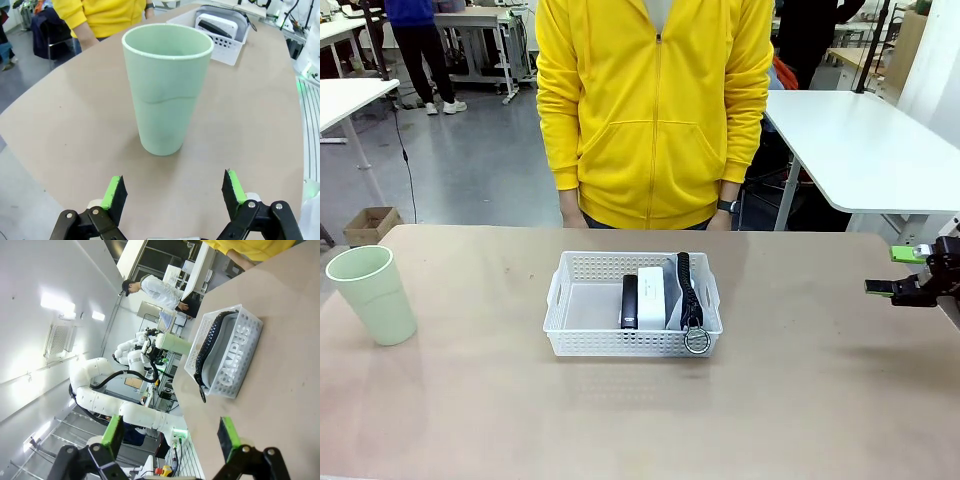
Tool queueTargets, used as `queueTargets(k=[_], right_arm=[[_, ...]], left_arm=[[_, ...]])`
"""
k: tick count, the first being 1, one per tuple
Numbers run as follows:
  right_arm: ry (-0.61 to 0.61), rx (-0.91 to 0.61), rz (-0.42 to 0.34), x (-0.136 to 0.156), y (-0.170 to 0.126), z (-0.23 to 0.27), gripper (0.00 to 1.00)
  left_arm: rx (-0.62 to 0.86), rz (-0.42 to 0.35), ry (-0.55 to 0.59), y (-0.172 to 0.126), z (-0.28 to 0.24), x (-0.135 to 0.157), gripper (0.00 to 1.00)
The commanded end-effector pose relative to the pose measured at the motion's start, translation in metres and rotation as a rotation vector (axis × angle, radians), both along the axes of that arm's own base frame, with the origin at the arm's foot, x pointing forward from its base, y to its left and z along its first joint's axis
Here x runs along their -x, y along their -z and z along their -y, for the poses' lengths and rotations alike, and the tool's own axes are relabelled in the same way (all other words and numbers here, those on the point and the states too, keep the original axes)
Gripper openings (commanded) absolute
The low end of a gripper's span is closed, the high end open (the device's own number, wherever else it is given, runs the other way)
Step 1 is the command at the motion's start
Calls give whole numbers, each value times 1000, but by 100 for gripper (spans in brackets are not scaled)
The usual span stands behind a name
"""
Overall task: Efficiently arrange items inside the basket to fit them all.
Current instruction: Pick up the Reusable plastic cup and place it inside the Organizing basket.
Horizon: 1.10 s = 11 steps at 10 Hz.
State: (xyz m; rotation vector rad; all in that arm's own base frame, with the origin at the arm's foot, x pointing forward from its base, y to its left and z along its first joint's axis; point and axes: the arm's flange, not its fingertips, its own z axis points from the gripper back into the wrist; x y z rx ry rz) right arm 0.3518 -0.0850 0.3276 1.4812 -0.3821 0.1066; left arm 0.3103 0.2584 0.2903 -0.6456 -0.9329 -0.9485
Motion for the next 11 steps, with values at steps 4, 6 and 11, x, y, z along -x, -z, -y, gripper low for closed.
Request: queueTargets(k=[4, 6, 11], right_arm=[[0, -1, 14, 3, -1, -2, 100], [0, -1, 14, 3, -1, -2, 100], [0, -1, 14, 3, -1, -2, 100]], left_arm=[[33, 58, 100, 38, -2, -33, 100], [59, 58, 122, 50, 7, -43, 100], [103, 40, 211, 75, 31, -59, 100]])
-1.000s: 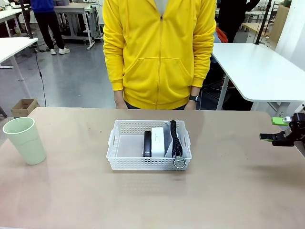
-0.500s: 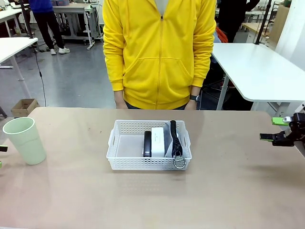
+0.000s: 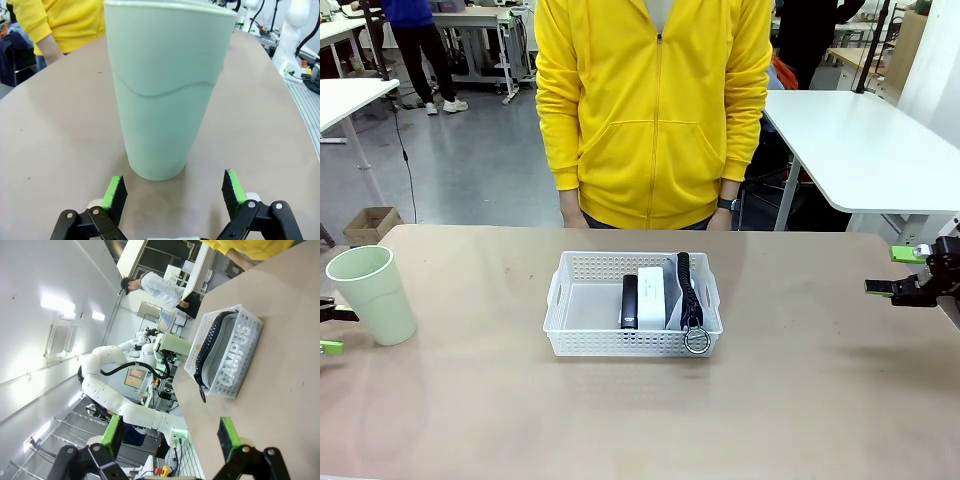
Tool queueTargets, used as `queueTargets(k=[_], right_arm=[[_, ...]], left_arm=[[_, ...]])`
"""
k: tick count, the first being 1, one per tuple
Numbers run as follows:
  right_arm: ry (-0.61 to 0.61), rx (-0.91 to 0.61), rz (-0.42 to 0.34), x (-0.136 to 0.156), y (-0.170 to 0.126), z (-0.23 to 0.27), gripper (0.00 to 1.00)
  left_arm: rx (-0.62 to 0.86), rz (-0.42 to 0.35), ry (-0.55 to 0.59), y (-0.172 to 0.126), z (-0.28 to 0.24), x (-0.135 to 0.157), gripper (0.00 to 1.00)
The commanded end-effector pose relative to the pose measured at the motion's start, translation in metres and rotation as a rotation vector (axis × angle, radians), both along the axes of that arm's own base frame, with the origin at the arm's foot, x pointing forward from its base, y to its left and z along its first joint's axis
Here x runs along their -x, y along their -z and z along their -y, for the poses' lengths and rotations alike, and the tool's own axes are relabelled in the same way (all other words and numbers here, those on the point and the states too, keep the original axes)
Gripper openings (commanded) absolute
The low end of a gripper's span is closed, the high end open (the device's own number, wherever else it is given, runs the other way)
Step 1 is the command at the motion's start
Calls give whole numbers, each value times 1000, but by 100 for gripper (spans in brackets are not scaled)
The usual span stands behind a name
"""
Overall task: Efficiently arrange items inside the basket to fit them all.
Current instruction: Pick up the Reusable plastic cup and place it inside the Organizing basket.
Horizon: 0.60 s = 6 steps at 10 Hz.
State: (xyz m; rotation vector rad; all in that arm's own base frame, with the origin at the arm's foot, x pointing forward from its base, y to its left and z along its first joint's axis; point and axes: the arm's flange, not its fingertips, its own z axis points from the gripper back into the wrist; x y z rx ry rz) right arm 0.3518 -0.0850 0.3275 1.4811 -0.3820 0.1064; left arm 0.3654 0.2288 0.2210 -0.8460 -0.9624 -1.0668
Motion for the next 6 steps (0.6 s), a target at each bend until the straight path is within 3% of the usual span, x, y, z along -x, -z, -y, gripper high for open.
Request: queueTargets(k=[1, 6], right_arm=[[0, -2, 14, 3, -1, -2, 100], [0, -2, 14, 3, -1, -2, 100]], left_arm=[[-12, 24, 33, 9, 5, -5, 100], [-7, 107, -7, 7, 25, 4, 100]])
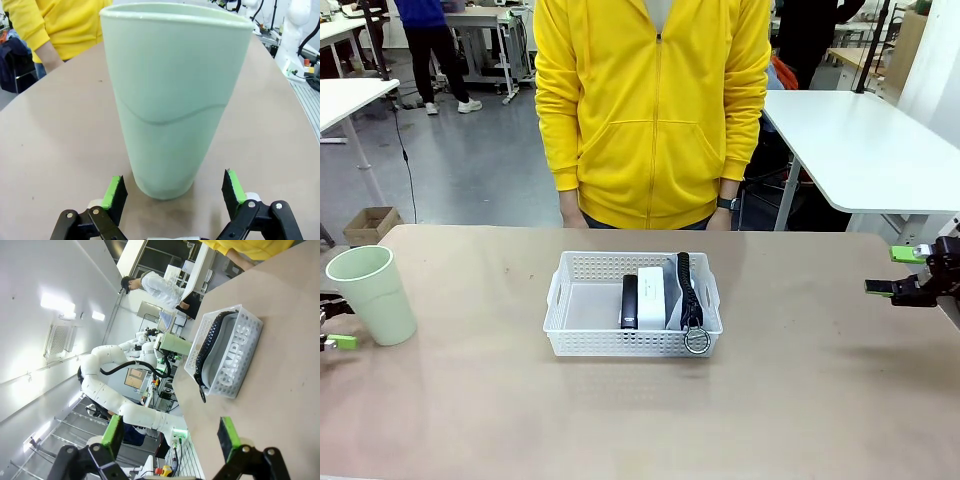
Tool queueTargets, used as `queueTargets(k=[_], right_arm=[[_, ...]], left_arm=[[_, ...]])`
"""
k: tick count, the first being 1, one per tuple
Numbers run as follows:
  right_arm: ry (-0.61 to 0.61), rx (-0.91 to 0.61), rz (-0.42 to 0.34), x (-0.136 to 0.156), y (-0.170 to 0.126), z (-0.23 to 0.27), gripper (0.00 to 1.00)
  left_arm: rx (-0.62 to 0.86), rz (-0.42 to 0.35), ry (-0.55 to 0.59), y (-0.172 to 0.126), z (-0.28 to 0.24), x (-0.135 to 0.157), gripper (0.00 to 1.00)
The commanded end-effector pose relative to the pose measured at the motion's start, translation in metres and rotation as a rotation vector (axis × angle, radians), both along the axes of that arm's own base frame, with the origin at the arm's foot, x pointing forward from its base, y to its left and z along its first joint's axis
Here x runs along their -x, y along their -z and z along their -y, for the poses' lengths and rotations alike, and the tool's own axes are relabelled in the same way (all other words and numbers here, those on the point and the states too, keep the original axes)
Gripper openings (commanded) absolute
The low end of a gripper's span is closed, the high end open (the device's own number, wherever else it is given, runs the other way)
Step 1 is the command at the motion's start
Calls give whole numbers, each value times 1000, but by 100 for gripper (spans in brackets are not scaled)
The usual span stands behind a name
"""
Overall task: Efficiently arrange items inside the basket to fit them all.
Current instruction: Pick up the Reusable plastic cup and place it inside the Organizing basket.
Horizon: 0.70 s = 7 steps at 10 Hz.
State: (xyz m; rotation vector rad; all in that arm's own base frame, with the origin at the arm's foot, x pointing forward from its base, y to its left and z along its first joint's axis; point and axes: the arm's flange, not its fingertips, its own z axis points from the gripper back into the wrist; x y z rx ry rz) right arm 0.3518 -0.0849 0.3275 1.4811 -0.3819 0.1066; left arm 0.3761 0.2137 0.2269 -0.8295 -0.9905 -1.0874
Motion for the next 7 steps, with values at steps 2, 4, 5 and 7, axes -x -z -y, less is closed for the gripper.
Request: queueTargets(k=[2, 4, 5, 7], right_arm=[[1, -2, 14, 3, -1, -2, 100], [1, -2, 14, 3, -1, -2, 100], [1, -2, 14, 3, -1, -2, 100], [1, -2, 14, 3, -1, -2, 100]], left_arm=[[-62, 97, -17, 15, 20, 15, 100], [-70, 93, -9, 17, 26, 15, 100], [-105, 105, -26, 19, 30, 14, 100], [-97, 98, -9, 18, 34, 13, 100]])
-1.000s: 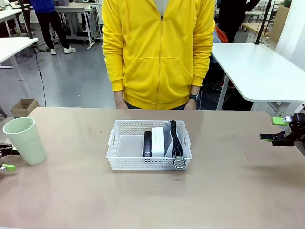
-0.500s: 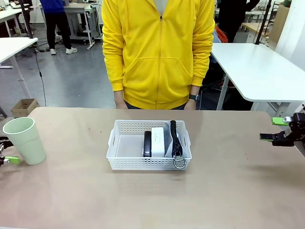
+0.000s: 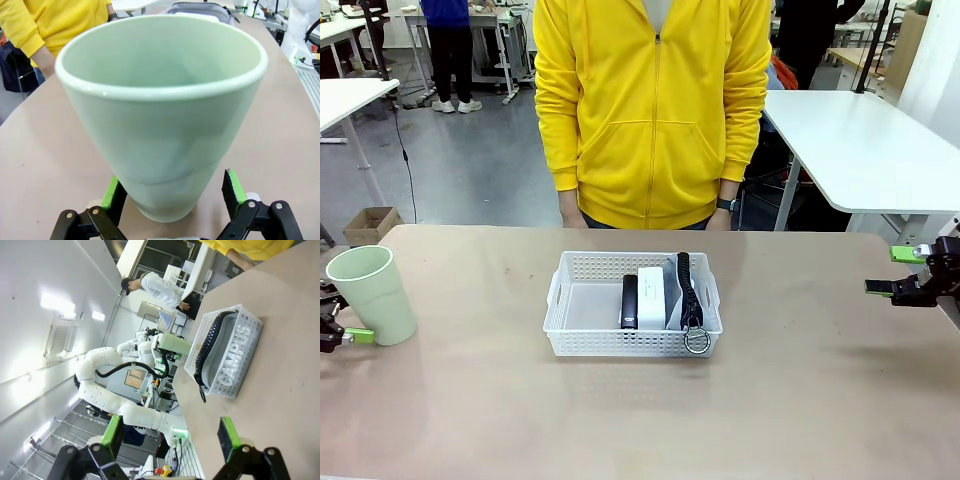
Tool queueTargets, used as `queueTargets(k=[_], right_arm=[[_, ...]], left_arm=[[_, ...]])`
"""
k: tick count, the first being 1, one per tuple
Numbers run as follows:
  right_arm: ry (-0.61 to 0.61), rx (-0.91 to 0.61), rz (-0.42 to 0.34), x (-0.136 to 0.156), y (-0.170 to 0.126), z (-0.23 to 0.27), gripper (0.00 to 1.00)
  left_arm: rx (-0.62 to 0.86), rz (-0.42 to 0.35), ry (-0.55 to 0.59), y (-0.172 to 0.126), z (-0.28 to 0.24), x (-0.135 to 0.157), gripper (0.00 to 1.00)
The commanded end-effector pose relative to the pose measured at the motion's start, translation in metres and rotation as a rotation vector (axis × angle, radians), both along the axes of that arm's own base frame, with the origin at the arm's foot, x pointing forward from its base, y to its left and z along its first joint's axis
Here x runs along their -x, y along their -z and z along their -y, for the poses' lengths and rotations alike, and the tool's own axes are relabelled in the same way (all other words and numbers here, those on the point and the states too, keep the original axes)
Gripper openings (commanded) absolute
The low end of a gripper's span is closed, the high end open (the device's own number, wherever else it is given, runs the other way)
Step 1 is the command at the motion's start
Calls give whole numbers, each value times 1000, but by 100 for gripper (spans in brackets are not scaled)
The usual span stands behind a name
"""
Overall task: Efficiently arrange items inside the basket to fit them all.
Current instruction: Pick up the Reusable plastic cup and place it inside the Organizing basket.
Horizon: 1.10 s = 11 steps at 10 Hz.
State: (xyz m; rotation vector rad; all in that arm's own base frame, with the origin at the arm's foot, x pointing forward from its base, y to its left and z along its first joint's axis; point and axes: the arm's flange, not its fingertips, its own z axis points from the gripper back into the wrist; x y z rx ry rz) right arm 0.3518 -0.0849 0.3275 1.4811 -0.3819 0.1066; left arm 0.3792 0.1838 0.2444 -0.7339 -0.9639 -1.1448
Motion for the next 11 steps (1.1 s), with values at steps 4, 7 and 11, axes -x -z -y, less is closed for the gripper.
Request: queueTargets(k=[4, 7, 11], right_arm=[[1, -2, 14, 3, -1, -2, 100], [1, -2, 14, 3, -1, -2, 100], [1, -2, 14, 3, -1, -2, 100]], left_arm=[[61, 87, -16, 34, 13, 15, 100], [212, 91, -55, 28, 11, 9, 100], [315, 23, -36, 30, 8, 4, 100]])
